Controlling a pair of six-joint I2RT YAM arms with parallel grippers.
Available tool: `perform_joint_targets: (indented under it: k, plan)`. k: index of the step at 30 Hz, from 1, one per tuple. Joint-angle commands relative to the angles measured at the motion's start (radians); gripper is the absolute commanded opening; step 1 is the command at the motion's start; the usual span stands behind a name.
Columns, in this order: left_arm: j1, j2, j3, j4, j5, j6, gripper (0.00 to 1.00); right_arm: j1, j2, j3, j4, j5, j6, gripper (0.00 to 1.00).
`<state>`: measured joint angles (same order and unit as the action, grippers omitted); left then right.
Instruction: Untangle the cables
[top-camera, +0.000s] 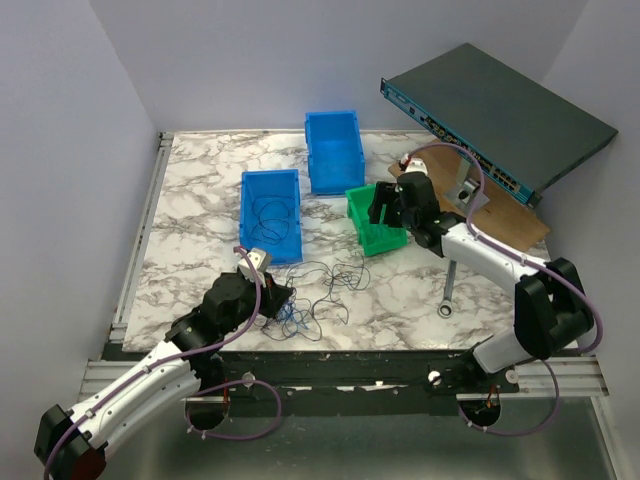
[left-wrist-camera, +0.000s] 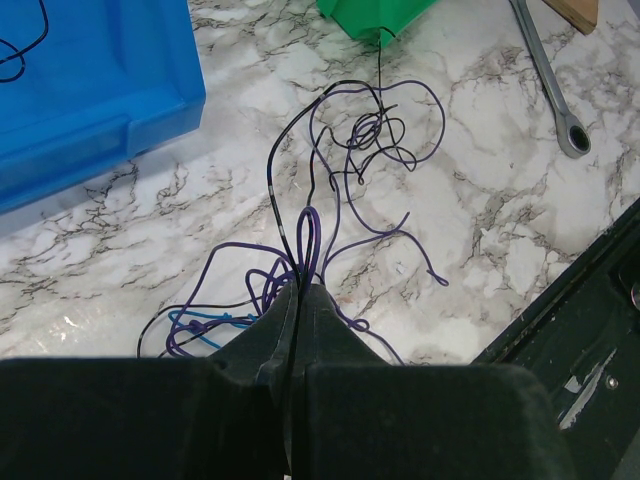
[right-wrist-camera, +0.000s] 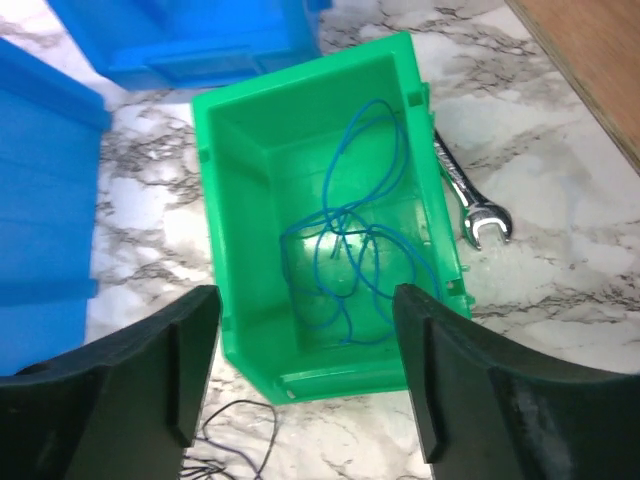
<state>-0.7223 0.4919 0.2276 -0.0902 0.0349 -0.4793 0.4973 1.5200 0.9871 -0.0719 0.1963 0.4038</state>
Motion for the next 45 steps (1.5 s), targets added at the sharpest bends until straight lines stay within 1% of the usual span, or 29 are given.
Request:
perform_joint_targets:
  k: [1, 3, 5, 6, 10, 12, 15, 17, 20, 22, 24, 28, 30, 34, 36, 38, 40, 42, 44, 45]
  plan:
    - [-0.006, -0.011, -0.011, 0.030, -0.014, 0.001, 0.00, 0.003, -0.067, -0.027, 0.043, -0.093, -0.004, 0.82]
    - [-0.006, -0.015, -0.012, 0.030, -0.015, 0.001, 0.00, 0.003, -0.090, -0.042, 0.047, -0.126, 0.003, 0.97]
    - [-0.006, -0.021, -0.014, 0.032, -0.013, 0.001, 0.00, 0.003, -0.113, -0.070, 0.061, -0.177, 0.018, 0.99]
    - [-0.007, -0.023, -0.015, 0.032, -0.013, 0.001, 0.00, 0.005, -0.130, -0.096, 0.105, -0.218, 0.022, 1.00]
    - [-0.006, -0.037, -0.020, 0.033, -0.012, 0.001, 0.00, 0.021, -0.177, -0.211, 0.234, -0.339, 0.048, 1.00]
    - [-0.007, -0.047, -0.023, 0.035, -0.011, 0.001, 0.00, 0.036, -0.200, -0.275, 0.313, -0.374, 0.068, 1.00]
    - [-0.006, -0.068, -0.032, 0.038, -0.007, 0.001, 0.00, 0.075, -0.233, -0.394, 0.488, -0.457, 0.070, 1.00]
    - [-0.006, -0.079, -0.036, 0.039, -0.008, 0.001, 0.00, 0.107, -0.226, -0.446, 0.572, -0.490, 0.057, 1.00]
    - [-0.007, -0.077, -0.036, 0.039, -0.008, 0.001, 0.00, 0.158, -0.182, -0.478, 0.632, -0.503, 0.032, 0.95]
    - [-0.007, -0.073, -0.035, 0.039, -0.007, 0.001, 0.00, 0.204, -0.152, -0.508, 0.701, -0.505, 0.011, 0.92]
    - [-0.007, -0.069, -0.033, 0.038, -0.010, 0.001, 0.00, 0.252, -0.123, -0.545, 0.776, -0.480, -0.014, 0.91]
    - [-0.007, -0.066, -0.031, 0.038, -0.014, 0.000, 0.00, 0.335, -0.101, -0.557, 0.826, -0.414, -0.065, 0.90]
    - [-0.007, -0.065, -0.031, 0.037, -0.014, -0.001, 0.00, 0.352, -0.090, -0.564, 0.848, -0.391, -0.064, 0.90]
    - [-0.007, -0.065, -0.031, 0.037, -0.015, -0.001, 0.00, 0.354, -0.058, -0.568, 0.870, -0.382, -0.043, 0.94]
    - [-0.006, -0.064, -0.031, 0.037, -0.015, -0.002, 0.00, 0.356, -0.032, -0.566, 0.892, -0.385, -0.035, 0.97]
    - [-0.007, -0.063, -0.031, 0.035, -0.017, -0.002, 0.00, 0.358, 0.006, -0.541, 0.863, -0.388, -0.035, 0.99]
    - [-0.006, -0.061, -0.031, 0.035, -0.018, -0.002, 0.00, 0.360, 0.021, -0.507, 0.793, -0.373, -0.055, 0.99]
    - [-0.007, -0.060, -0.029, 0.035, -0.016, -0.002, 0.00, 0.360, 0.026, -0.500, 0.787, -0.415, -0.077, 0.96]
    - [-0.007, -0.059, -0.030, 0.037, -0.016, -0.002, 0.00, 0.362, 0.033, -0.511, 0.826, -0.484, -0.087, 0.95]
    - [-0.007, -0.057, -0.030, 0.037, -0.016, -0.002, 0.00, 0.362, 0.042, -0.506, 0.826, -0.504, -0.091, 0.92]
